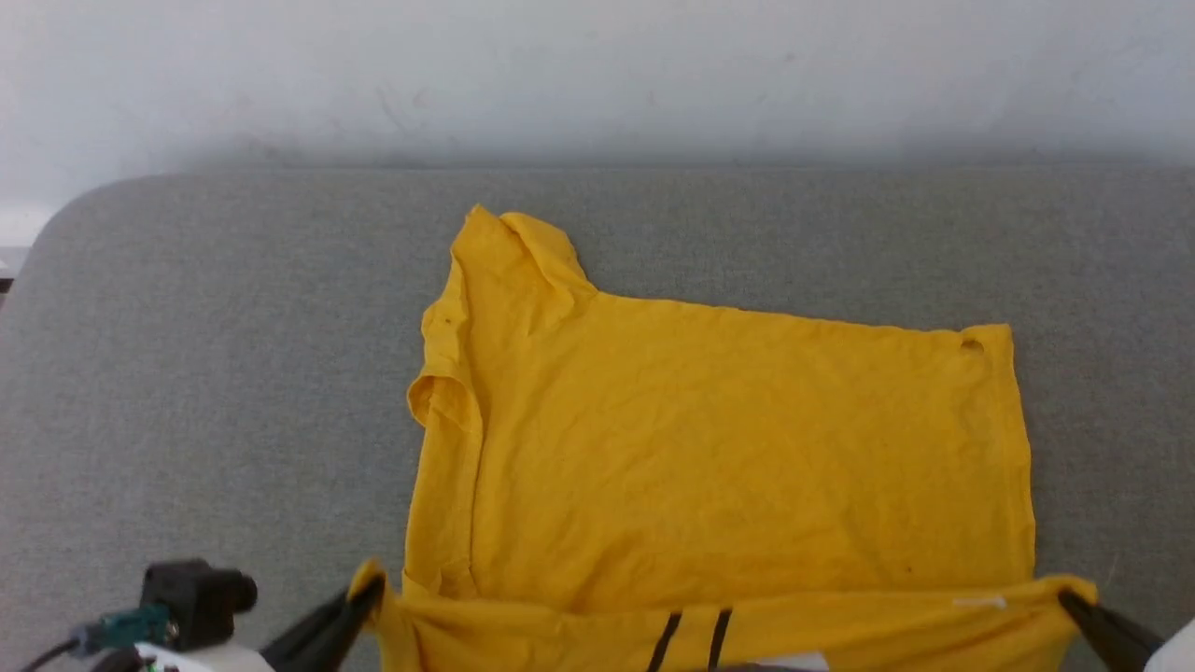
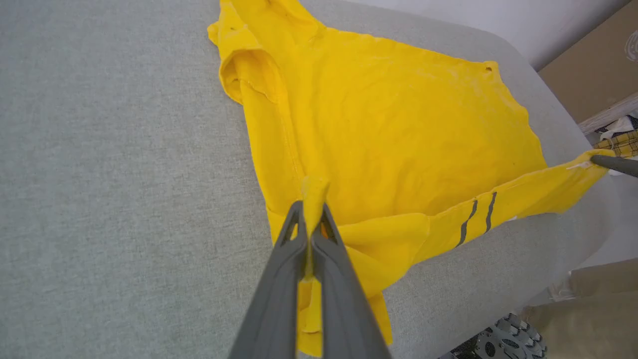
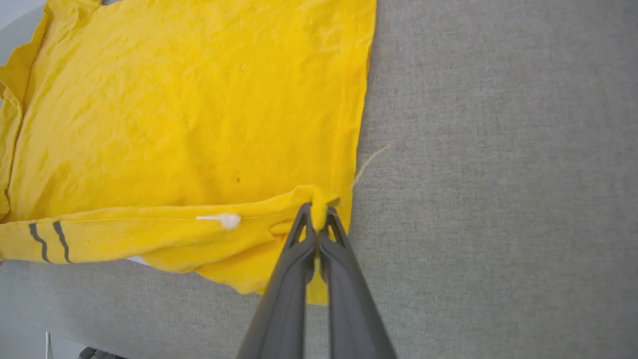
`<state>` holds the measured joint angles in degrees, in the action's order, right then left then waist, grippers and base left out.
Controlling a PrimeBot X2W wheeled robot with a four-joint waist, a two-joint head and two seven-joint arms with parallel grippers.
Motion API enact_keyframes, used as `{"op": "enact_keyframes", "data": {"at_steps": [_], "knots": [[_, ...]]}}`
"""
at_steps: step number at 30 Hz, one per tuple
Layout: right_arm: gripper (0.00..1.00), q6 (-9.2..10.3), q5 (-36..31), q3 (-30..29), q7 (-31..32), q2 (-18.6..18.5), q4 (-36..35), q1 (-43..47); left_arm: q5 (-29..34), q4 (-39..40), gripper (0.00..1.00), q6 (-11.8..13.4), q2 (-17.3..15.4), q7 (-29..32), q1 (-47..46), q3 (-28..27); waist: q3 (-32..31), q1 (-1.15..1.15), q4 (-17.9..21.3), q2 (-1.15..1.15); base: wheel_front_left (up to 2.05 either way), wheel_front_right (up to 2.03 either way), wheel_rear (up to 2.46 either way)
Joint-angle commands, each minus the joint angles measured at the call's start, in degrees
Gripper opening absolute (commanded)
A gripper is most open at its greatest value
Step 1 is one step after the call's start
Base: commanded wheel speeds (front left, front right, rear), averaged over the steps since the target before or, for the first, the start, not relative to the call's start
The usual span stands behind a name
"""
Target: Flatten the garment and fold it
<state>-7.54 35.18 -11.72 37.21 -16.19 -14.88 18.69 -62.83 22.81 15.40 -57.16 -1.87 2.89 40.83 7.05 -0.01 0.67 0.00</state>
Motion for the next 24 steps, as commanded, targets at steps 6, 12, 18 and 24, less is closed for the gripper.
{"op": "enact_keyframes", "data": {"at_steps": [6,12,18,24], "knots": [[0.0,0.05,-1.33,0.23,-3.53,-1.23,0.71,-6.84,4.75,-0.68,0.0,-0.84,0.14,-1.21,-7.56,-2.29,6.42,0.01,1.33,0.0,0.0,0.0,0.0],[0.0,0.05,-2.8,1.31,-5.59,-2.8,3.02,-12.78,8.78,-3.71,0.0,-2.5,2.11,-2.12,-14.83,-3.39,10.69,0.01,2.09,0.0,0.0,0.0,0.0],[0.0,0.05,-3.34,4.44,-6.31,-3.32,6.49,-17.24,9.44,-8.96,0.0,-4.39,5.65,-3.25,-18.16,-2.9,13.3,0.01,2.91,0.0,0.0,0.0,0.0],[0.0,0.05,-3.41,6.31,-7.19,-3.72,9.53,-19.33,9.57,-14.52,0.0,-5.26,8.23,-4.85,-18.84,-2.29,14.74,0.01,3.17,0.0,0.0,0.0,0.0]]}}
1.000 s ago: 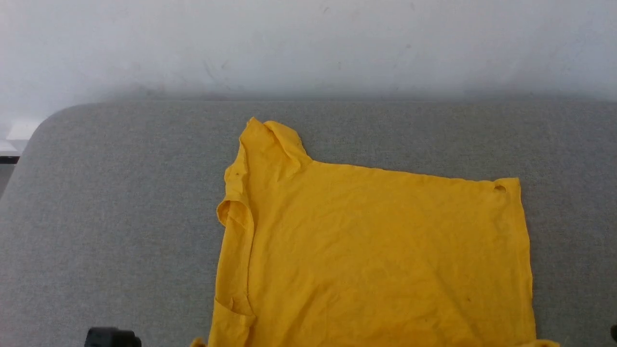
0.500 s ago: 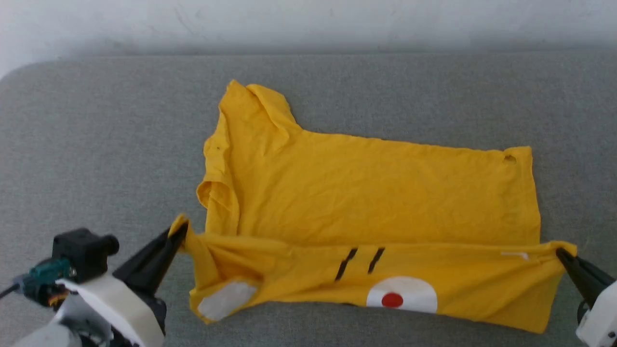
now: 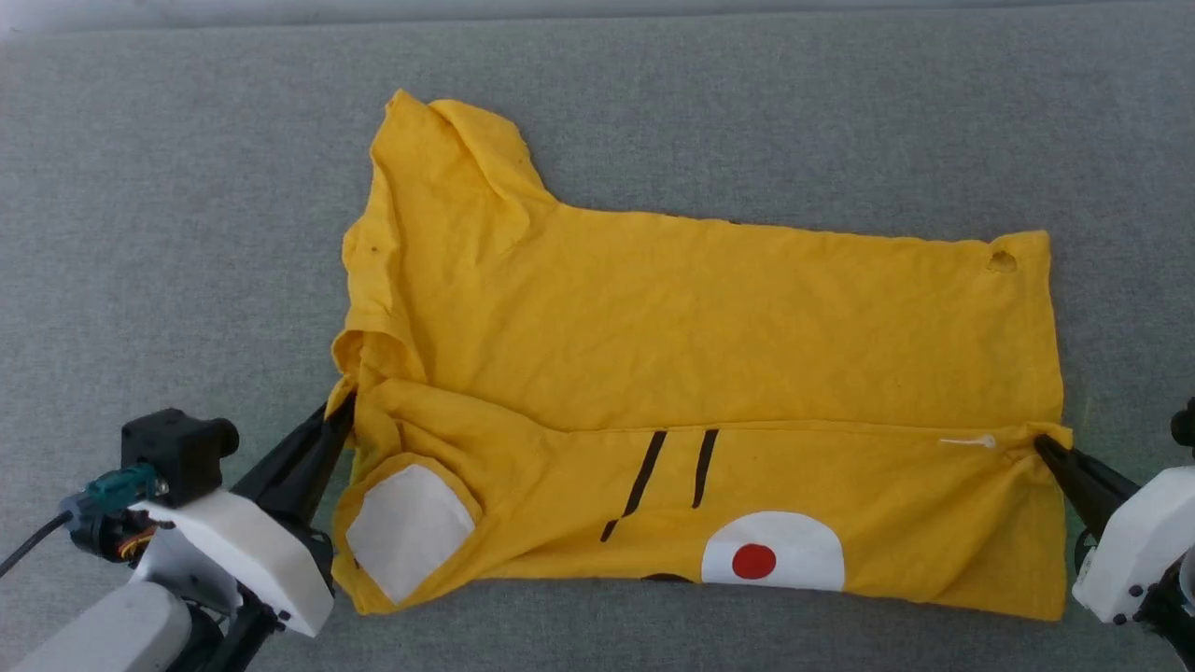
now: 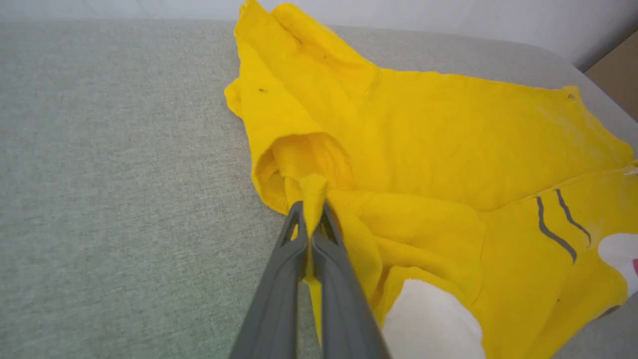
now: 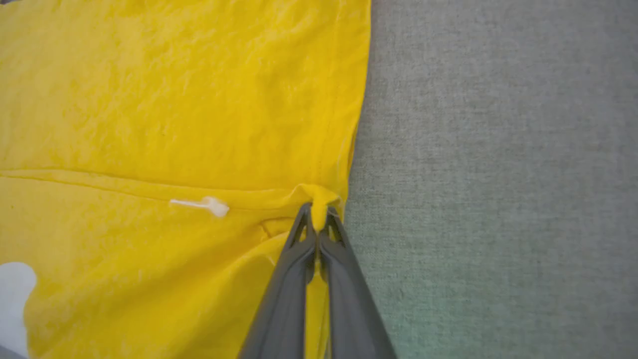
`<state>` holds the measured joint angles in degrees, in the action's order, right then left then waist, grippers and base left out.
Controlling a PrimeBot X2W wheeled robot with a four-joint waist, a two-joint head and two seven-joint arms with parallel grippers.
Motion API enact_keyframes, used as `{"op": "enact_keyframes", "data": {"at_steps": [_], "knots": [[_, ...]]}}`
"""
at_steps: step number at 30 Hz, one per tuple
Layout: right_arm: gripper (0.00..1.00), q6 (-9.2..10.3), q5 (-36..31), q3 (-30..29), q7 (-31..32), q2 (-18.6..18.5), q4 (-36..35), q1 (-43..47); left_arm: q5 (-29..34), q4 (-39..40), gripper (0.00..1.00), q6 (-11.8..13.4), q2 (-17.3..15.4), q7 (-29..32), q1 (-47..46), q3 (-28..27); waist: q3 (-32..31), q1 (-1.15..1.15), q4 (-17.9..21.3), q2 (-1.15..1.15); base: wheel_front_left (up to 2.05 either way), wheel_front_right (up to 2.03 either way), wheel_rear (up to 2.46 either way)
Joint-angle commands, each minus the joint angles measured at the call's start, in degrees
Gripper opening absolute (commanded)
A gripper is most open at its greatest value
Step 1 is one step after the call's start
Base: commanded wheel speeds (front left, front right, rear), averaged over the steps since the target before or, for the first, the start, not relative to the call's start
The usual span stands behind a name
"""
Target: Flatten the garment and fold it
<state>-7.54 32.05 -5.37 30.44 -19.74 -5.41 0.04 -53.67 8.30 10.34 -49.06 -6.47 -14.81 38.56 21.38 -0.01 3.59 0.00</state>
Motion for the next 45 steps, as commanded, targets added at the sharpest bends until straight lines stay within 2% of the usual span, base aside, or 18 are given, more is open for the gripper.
{"op": "enact_keyframes", "data": {"at_steps": [1,3,4,5,7,9,10,14,18,21,23,26,31,35,38,41,45], "knots": [[0.0,0.05,-0.21,0.02,-0.52,-0.16,0.45,-0.84,0.59,-0.81,0.0,-0.43,0.36,-0.29,-1.17,0.29,0.5,0.01,0.25,0.0,0.0,0.0,0.0],[0.0,0.05,-0.08,-0.07,-0.64,-0.08,1.13,-1.0,0.44,-2.13,0.0,-0.83,0.96,-0.26,-1.29,0.65,0.56,0.01,0.17,0.0,0.0,0.0,0.0],[0.35,0.05,0.03,-0.24,-0.64,0.06,1.43,-1.02,0.25,-2.67,0.03,-0.97,1.24,-0.23,-1.36,0.73,0.49,0.01,0.12,0.0,0.0,0.0,0.0],[1.0,0.05,0.11,-0.37,-0.65,0.16,1.63,-1.02,0.17,-3.14,0.29,-1.16,1.46,-0.19,-1.43,0.87,0.36,0.01,0.05,0.0,0.0,0.0,0.0],[1.0,0.05,0.22,-0.9,-1.05,0.45,1.77,-0.99,-0.41,-3.86,0.52,-1.51,2.08,-0.28,-1.45,0.91,-0.13,0.01,-0.12,0.0,0.0,0.0,0.0],[1.0,0.05,0.36,-1.17,-1.04,0.63,1.84,-0.75,-0.79,-4.37,0.92,-1.78,2.56,-0.55,-1.39,0.93,-0.89,0.01,-0.26,0.0,0.0,0.0,0.0],[1.0,0.05,0.46,-1.34,-1.12,0.75,1.75,-0.59,-1.12,-4.57,1.0,-1.81,2.87,-0.84,-1.24,0.81,-1.32,0.01,-0.33,0.0,0.0,0.0,0.0],[1.0,0.05,0.58,-1.98,-1.38,1.2,0.97,0.48,-2.5,-5.03,1.0,-1.65,4.14,-2.4,-0.39,0.06,-3.6,0.01,-0.61,0.0,0.0,0.0,0.0],[1.0,0.05,-0.17,-3.15,-2.71,2.09,-0.88,2.17,-2.85,-4.75,1.0,-0.06,4.9,-5.04,1.33,-1.36,-6.45,0.01,-0.94,0.0,0.0,0.0,0.0],[1.0,0.05,-3.17,-5.27,-5.8,3.58,-3.12,3.94,-1.49,-3.34,1.0,2.51,5.29,-7.17,3.59,-3.22,-8.55,0.01,-1.32,0.0,0.0,0.0,0.0],[1.0,0.05,-5.76,-6.62,-8.36,5.52,-4.5,5.45,0.75,-2.21,1.0,5.37,6.06,-8.1,5.57,-5.36,-9.8,0.01,-1.53,0.0,0.0,0.0,0.0],[1.0,0.05,-9.97,-8.9,-13.01,9.5,-6.13,7.85,4.3,0.68,1.0,9.26,9.56,-8.47,9.92,-10.24,-11.45,0.01,-1.89,0.0,0.0,0.0,0.0],[1.0,0.05,-17.2,-11.94,-21.3,15.41,-7.42,11.72,14.16,5.46,1.0,12.14,16.94,-8.51,19.83,-17.73,-13.4,0.01,-2.26,0.0,0.0,0.0,0.0],[1.0,0.05,-19.34,-13.48,-26.08,16.76,-6.06,13.78,20.38,7.37,1.0,12.15,22.86,-8.52,26.63,-22.19,-14.56,0.01,-2.51,0.0,0.0,0.0,0.0],[1.0,0.05,-17.9,-13.32,-28.67,16.82,-3.9,14.83,23.91,6.98,1.0,10.46,25.78,-8.52,29.5,-24.02,-15.07,0.01,-2.74,0.0,0.0,0.0,0.0],[1.0,0.05,-18.02,-12.67,-29.64,16.84,-2.52,15.21,26.6,5.57,1.0,8.38,26.59,-8.52,30.22,-23.9,-15.41,0.01,-2.92,0.0,0.0,0.0,0.0],[1.0,0.05,-18.55,-12.86,-29.86,16.85,-2.39,14.54,29.0,2.85,1.0,6.06,24.57,-5.76,28.31,-20.81,-15.29,0.01,-3.32,0.0,0.0,0.0,0.0]]}}
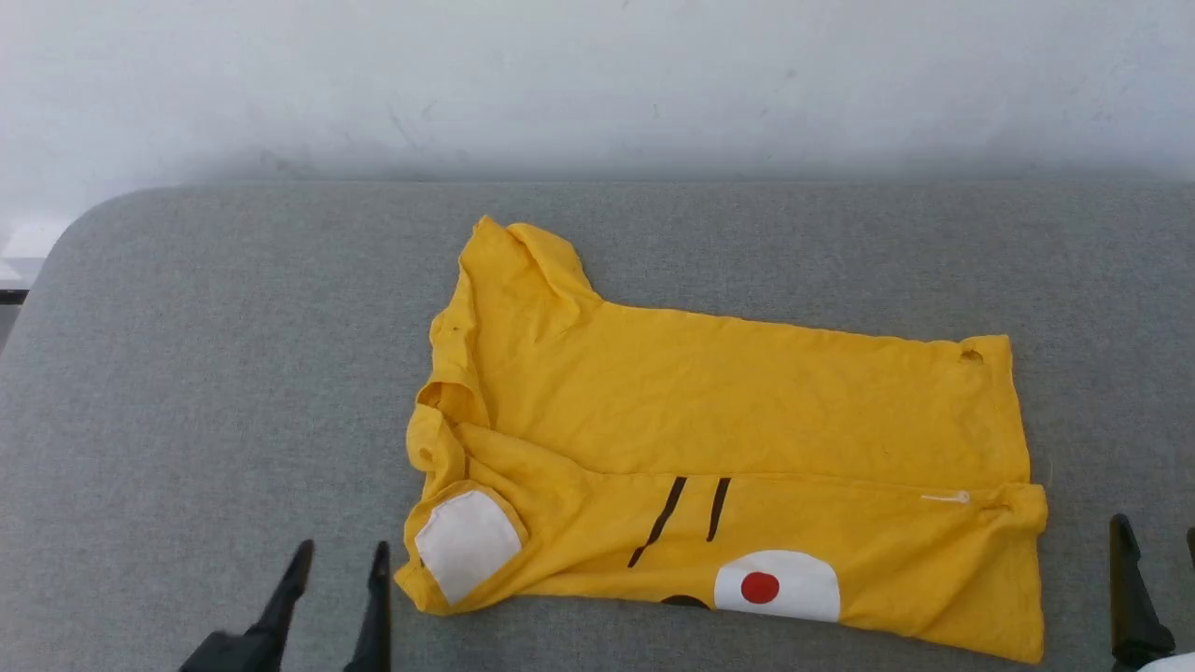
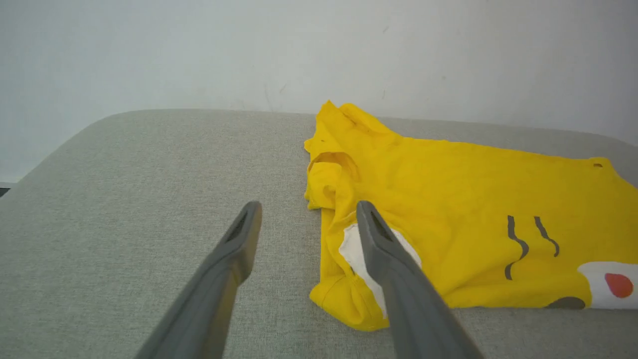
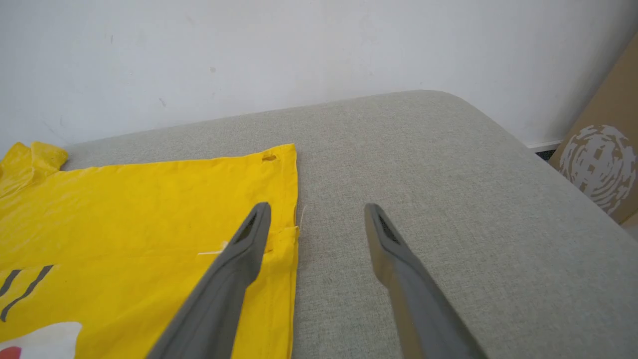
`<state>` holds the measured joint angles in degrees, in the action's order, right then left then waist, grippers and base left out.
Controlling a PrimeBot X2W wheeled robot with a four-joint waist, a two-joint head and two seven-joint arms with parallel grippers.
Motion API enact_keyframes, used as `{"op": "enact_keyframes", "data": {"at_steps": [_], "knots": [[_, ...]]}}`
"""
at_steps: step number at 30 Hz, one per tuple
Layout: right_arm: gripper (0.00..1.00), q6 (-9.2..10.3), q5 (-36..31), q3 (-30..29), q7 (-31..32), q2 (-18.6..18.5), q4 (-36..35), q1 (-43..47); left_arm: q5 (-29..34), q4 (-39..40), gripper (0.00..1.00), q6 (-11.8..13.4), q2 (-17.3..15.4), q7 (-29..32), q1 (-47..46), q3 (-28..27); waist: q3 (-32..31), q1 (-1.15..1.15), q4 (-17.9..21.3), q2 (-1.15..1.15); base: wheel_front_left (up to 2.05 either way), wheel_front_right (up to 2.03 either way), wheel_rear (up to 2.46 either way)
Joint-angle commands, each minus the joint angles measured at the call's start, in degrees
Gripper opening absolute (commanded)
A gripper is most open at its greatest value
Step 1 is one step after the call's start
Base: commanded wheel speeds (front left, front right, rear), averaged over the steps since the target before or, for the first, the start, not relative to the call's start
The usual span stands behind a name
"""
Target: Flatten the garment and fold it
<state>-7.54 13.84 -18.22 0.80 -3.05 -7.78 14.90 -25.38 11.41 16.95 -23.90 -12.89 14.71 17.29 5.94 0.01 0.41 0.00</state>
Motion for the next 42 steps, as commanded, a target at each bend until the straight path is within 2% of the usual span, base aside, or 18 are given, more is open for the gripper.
{"op": "enact_keyframes", "data": {"at_steps": [1,6,11,17,24,29,30,31,32,37,42], "knots": [[1.0,0.05,-0.51,0.02,-0.08,0.16,-0.12,-0.51,0.87,-0.53,1.0,-1.06,-0.91,2.52,-2.15,1.42,0.33,-0.01,-0.25,0.0,0.0,0.0,0.0],[1.0,0.05,-0.92,0.54,0.98,0.16,-0.48,-1.33,0.72,-1.82,1.0,-3.7,-2.3,12.6,-7.15,5.48,1.7,-0.01,-0.74,0.0,0.0,0.0,0.0],[1.0,0.05,-0.77,1.57,1.63,0.16,-0.26,-2.23,0.42,-4.48,1.0,-4.27,-3.96,21.17,-10.41,7.0,3.72,-0.01,-0.52,0.0,0.0,0.0,0.0],[1.0,0.05,-0.78,1.78,1.89,0.17,0.15,-2.71,-0.59,-5.36,1.0,-4.06,-4.5,24.82,-12.12,6.7,5.68,-0.01,-0.23,0.0,0.0,0.0,0.0],[1.0,0.05,-0.64,2.49,2.86,0.17,0.8,-3.46,-4.28,-5.84,1.0,-7.01,-4.37,30.62,-13.01,8.77,7.75,-0.01,0.04,0.0,0.0,0.0,0.0],[1.0,0.05,-0.52,2.97,3.21,0.17,1.05,-3.83,-5.18,-7.16,1.0,-6.84,-4.53,33.43,-13.43,9.2,8.51,-0.01,0.0,0.0,0.0,0.0,0.0],[1.0,0.05,-0.54,3.07,3.28,0.17,1.07,-3.96,-5.24,-7.68,0.41,-6.94,-4.51,33.5,-13.66,9.25,8.63,-0.01,0.0,0.0,0.0,0.0,0.0],[1.0,0.05,-0.54,3.07,3.28,0.17,1.07,-3.96,-5.24,-7.68,0.41,-6.94,-4.51,33.5,-13.66,9.25,8.63,-0.01,0.0,0.0,0.0,0.0,0.0],[1.0,0.05,-0.63,3.21,3.39,0.17,1.05,-4.13,-5.33,-8.19,0.0,-6.98,-4.4,33.34,-13.89,9.19,8.73,-0.01,0.02,0.0,0.0,0.0,0.0],[1.0,0.05,-1.91,4.23,4.86,0.17,-0.53,-5.59,-7.17,-8.49,0.0,-7.1,-3.64,31.48,-13.52,7.83,8.76,-0.01,0.46,0.0,0.0,0.0,0.0],[1.0,0.05,-2.58,4.48,9.43,0.15,-4.65,-6.55,-8.45,-5.39,0.0,-5.83,-4.28,29.13,-10.95,5.3,8.39,-0.01,0.89,0.0,0.0,0.0,0.0]]}}
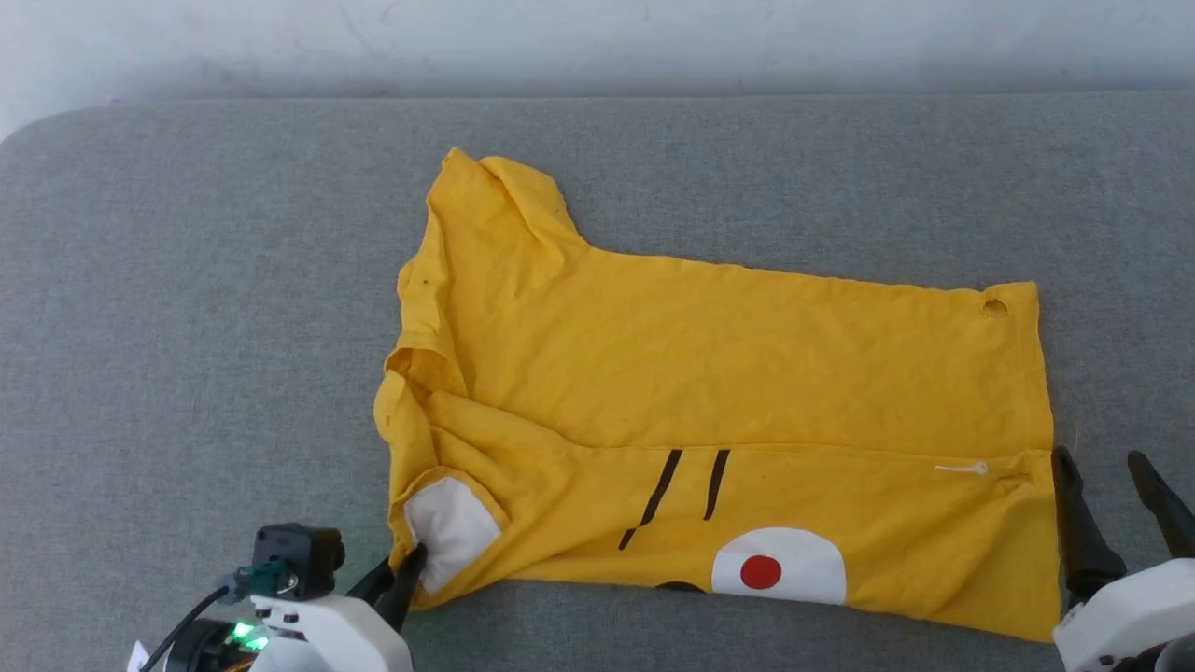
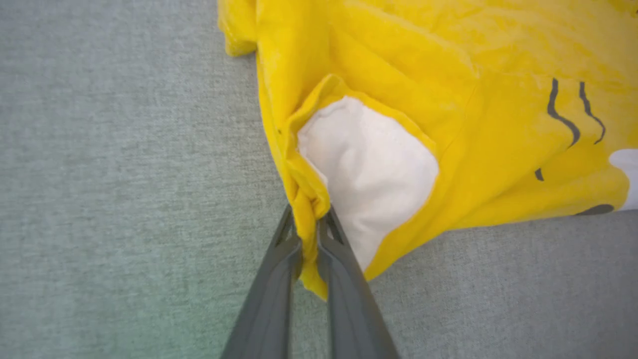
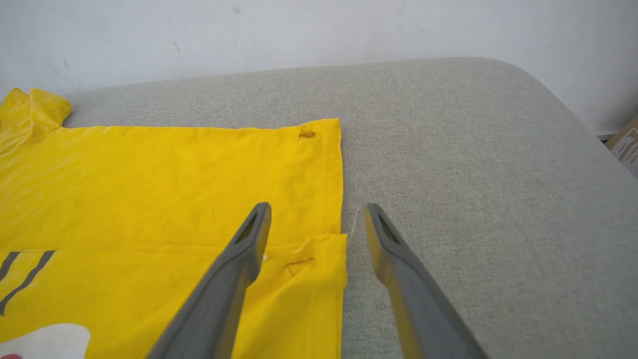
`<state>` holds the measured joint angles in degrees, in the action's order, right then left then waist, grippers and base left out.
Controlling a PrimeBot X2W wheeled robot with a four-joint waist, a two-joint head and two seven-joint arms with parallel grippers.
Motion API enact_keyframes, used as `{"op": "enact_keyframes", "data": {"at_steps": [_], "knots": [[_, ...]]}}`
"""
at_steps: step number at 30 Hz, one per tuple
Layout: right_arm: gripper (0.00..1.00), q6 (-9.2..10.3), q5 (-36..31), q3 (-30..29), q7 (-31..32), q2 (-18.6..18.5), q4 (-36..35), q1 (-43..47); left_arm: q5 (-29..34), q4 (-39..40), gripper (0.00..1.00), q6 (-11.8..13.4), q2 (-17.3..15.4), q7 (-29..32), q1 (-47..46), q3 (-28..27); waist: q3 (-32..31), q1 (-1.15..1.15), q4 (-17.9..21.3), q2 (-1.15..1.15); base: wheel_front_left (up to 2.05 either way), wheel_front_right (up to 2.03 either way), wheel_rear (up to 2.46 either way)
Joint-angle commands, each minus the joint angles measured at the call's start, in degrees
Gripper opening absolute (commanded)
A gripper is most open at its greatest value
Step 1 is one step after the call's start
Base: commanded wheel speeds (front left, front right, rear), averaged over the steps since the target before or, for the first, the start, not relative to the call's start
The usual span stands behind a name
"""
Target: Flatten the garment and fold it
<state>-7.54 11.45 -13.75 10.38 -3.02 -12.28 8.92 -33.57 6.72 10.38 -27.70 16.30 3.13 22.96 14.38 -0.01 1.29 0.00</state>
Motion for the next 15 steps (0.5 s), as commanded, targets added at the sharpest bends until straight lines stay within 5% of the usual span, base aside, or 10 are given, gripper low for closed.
{"op": "enact_keyframes", "data": {"at_steps": [1,9,15], "knots": [[1.0,0.05,0.02,-0.11,1.56,-0.04,-0.93,-0.29,-0.34,0.1,0.0,1.06,-0.61,-0.28,1.14,-0.68,-0.09,0.01,-0.02,0.0,0.0,0.0,0.0],[1.0,0.05,0.14,0.13,17.18,-2.16,-3.4,5.82,-0.71,3.79,0.0,2.01,-0.28,-0.55,2.83,-0.54,0.11,0.01,-0.43,0.0,0.0,0.0,0.0],[1.0,0.05,1.67,0.78,19.31,-0.94,-1.2,7.23,-0.37,4.13,0.0,1.89,0.11,-0.3,1.93,0.34,0.52,0.01,-0.59,0.0,0.0,0.0,0.0]]}}
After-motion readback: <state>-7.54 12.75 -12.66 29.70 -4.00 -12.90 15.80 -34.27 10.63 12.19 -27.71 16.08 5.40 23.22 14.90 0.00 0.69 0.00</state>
